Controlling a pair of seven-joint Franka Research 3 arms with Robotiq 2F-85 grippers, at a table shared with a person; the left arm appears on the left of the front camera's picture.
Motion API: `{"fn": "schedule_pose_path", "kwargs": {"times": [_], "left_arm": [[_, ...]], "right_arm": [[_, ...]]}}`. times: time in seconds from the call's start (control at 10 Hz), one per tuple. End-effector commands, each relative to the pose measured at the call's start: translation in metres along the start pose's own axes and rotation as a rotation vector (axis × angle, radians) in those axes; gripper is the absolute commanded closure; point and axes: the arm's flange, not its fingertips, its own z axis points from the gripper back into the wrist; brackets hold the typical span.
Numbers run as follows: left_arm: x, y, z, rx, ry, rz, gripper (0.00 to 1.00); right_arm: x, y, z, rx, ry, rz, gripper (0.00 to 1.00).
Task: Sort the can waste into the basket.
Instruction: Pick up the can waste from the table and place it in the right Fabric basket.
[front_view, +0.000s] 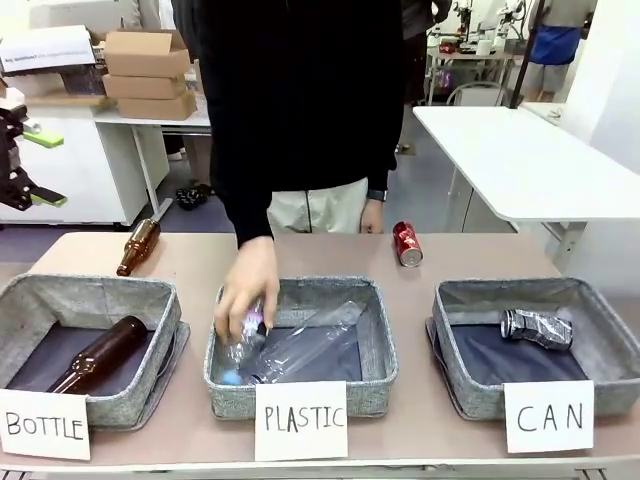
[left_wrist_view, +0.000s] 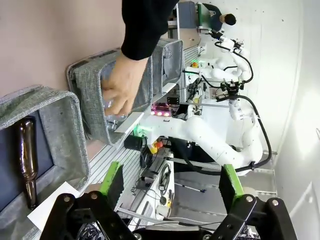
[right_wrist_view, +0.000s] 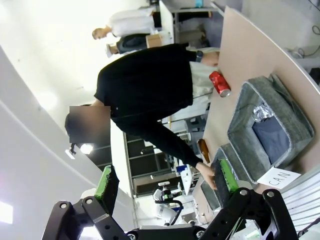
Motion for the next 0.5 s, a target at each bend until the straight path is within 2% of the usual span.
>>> {"fn": "schedule_pose_path", "kwargs": {"times": [0.0, 0.3, 0.4], "left_arm": [[-0.002, -0.002, 0.004, 0.012, -0.006, 0.008, 0.0], [-0.002, -0.002, 0.004, 0.012, -0.006, 0.008, 0.0], [-0.002, -0.002, 0.004, 0.012, -0.006, 0.008, 0.0]], "right_arm": [[-0.005, 0.001, 0.01, 0.014, -0.015, 0.009, 0.0], [0.0, 0.0, 0.0, 0.0, 0.0, 0.0, 0.0], [-0.026, 0.022, -0.058, -0.062, 0.082, 0.272, 0.0]]}}
